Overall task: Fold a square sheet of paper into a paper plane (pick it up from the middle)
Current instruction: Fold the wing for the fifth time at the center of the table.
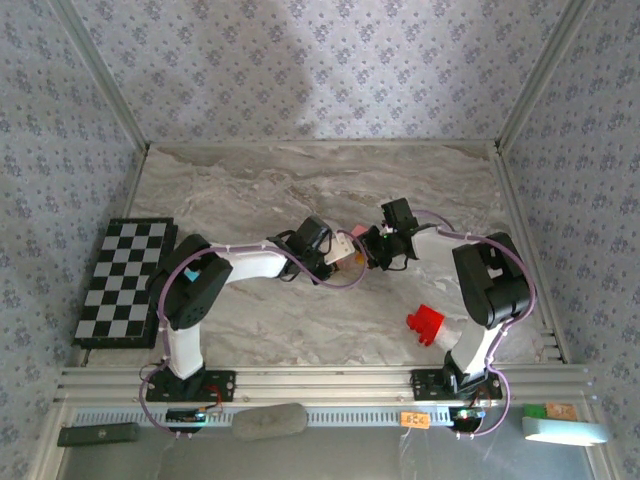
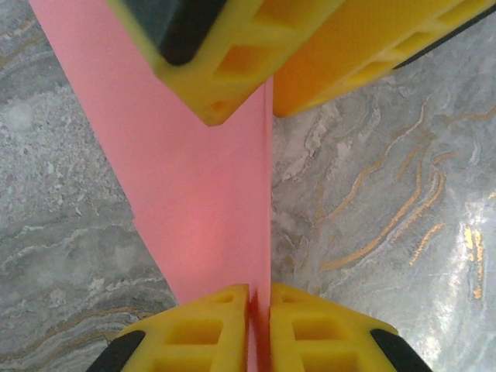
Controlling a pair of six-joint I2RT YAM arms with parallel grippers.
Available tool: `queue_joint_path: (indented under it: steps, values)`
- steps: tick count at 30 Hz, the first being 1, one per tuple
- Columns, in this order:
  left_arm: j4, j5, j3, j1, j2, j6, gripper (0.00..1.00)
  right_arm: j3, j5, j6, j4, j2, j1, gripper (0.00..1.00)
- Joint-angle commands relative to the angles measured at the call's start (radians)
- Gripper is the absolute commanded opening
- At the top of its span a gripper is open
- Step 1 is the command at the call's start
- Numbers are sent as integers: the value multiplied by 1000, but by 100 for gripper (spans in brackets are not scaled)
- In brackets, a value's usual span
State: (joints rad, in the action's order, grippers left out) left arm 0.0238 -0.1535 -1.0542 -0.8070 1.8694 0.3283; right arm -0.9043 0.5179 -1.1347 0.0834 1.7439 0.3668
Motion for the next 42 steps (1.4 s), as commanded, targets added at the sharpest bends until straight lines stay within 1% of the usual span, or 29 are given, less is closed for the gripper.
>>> queue_joint_path:
  steps: [1,5,7,10,12,17,20,22,26,33,36,42]
  values:
    - [27,-35,-27,5,16,-8,13,-29,23,25,52,21,5,30]
    - [24,-27,-27,4,16,-11,16,-33,35,35,74,19,5,22]
    - [19,-26,-27,5,17,-12,20,-32,42,37,79,17,4,15]
    - [18,-24,-29,4,20,-11,26,-31,44,35,80,13,3,11]
    - [15,-21,-31,4,23,-8,29,-32,45,35,79,11,3,11]
    - [17,-18,-31,4,28,2,30,-33,50,32,77,5,1,10]
    - [21,-18,-32,3,32,7,27,-35,57,29,72,5,-2,10]
    - [25,-21,-34,4,34,9,21,-36,59,25,71,6,-2,11]
    - [31,-29,-38,4,36,9,15,-37,56,24,74,6,-6,18]
    - [56,-64,-54,12,38,-12,9,-43,43,39,96,-13,-25,43]
    - [74,-101,-67,23,29,-49,8,-56,22,72,127,-36,-40,50]
    - [113,-189,-92,56,8,-120,8,-82,15,120,181,-46,-57,58]
